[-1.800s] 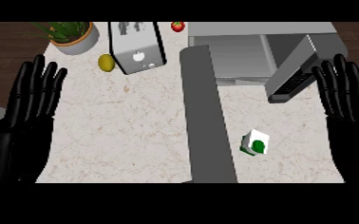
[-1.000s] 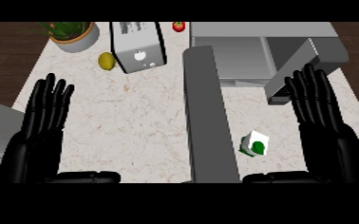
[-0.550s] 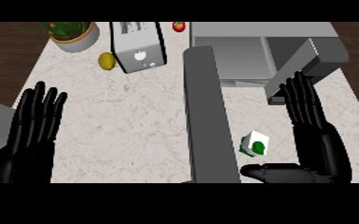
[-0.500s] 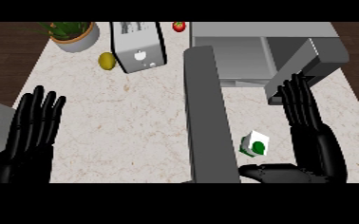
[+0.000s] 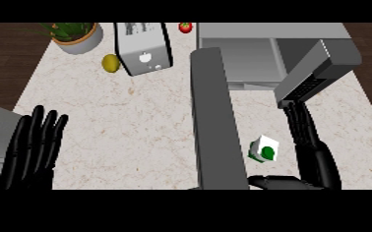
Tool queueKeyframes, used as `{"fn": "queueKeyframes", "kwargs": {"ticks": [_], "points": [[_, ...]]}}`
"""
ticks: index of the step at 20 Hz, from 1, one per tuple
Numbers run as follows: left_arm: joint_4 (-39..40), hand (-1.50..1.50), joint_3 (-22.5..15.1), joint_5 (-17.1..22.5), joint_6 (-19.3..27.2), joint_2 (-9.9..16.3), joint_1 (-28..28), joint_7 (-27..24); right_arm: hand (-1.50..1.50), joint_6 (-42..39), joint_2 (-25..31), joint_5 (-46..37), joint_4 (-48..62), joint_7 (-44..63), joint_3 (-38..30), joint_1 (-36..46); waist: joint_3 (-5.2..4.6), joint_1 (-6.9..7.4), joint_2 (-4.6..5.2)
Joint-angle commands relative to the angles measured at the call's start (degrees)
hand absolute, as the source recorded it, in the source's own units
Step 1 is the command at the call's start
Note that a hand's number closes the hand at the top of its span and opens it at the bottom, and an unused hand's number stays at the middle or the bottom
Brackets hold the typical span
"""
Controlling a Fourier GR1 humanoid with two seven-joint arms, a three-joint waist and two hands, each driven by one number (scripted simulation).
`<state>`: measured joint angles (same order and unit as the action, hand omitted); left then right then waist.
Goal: Pick up the milk, place it into the microwave and close the microwave
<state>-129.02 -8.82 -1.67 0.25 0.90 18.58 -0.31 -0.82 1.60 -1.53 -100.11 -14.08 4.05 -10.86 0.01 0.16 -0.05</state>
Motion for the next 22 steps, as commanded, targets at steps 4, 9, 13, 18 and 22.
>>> {"fn": "queueKeyframes", "kwargs": {"ticks": [4,9,13,18,22], "points": [[0.2,-1.5,-1.8,-0.5,-0.3,-0.7,2.6,-2.0,-1.5,-0.1,1.2,0.4,11.1,-8.1,-3.7,0.1,-0.01,0.04,0.01],[-0.3,-1.5,-3.0,-2.4,2.7,-0.8,-1.4,1.4,-1.5,0.7,-0.5,-0.1,21.6,-16.9,-4.9,2.3,0.01,-0.04,0.05],[-6.1,-1.5,-2.5,2.4,-1.3,2.1,10.4,-3.0,-1.5,-1.4,1.2,-0.1,30.0,-21.6,-6.6,4.5,-0.01,0.42,-0.01],[-6.6,-1.5,-8.1,-4.3,2.6,-0.6,8.0,0.3,-1.5,-4.8,1.5,2.5,35.0,-26.1,-8.0,6.1,0.01,0.13,-0.01],[-4.8,-1.5,-5.9,-2.6,2.1,0.0,4.2,1.2,-1.5,-6.1,4.4,3.0,48.2,-31.0,-12.1,13.9,0.01,0.17,0.05]]}}
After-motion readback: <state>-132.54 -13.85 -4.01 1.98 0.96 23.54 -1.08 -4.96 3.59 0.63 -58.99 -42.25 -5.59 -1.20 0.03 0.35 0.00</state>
